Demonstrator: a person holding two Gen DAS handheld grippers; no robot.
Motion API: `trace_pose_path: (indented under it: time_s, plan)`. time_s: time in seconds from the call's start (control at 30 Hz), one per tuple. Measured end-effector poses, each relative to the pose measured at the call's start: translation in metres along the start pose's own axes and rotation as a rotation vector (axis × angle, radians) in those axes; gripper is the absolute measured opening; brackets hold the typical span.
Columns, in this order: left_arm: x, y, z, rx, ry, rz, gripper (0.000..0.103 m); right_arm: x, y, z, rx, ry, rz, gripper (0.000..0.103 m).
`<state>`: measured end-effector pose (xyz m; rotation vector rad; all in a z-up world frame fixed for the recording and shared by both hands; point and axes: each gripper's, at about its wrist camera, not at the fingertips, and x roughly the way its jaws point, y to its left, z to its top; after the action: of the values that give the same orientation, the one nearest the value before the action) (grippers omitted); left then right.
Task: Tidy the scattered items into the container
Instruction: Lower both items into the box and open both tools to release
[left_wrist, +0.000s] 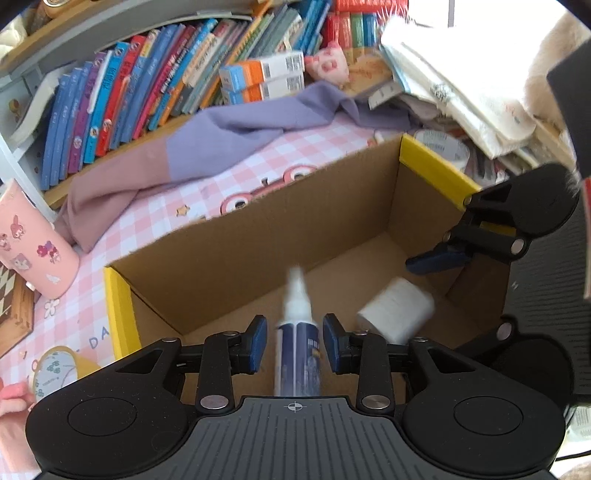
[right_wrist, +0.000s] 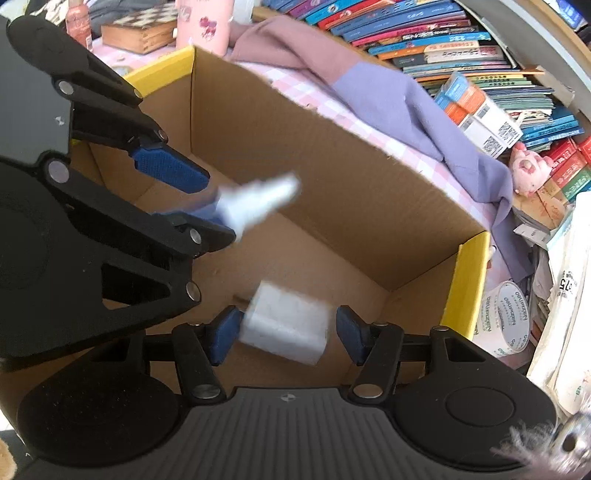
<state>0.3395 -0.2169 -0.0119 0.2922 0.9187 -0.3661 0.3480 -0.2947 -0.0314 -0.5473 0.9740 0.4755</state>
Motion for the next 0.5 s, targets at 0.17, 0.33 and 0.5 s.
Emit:
trace_pose_path:
  time_s: [0.17, 0.33, 0.5]
  plan:
    - [-0.017, -0.002, 0.002, -0.005, -0.063, 0.025, 0.040, -0.012, -0.002, -0.002, 0.031, -0.067, -0.015, 0.067]
    - [-0.042, -0.004, 0.002, -0.014, -0.134, 0.053, 0.043, -0.035, -0.007, -0.004, 0.080, -0.142, -0.025, 0.068]
    - [-0.076, -0.004, -0.003, -0.063, -0.216, 0.075, 0.052, -0.068, -0.013, -0.013, 0.126, -0.236, -0.047, 0.069]
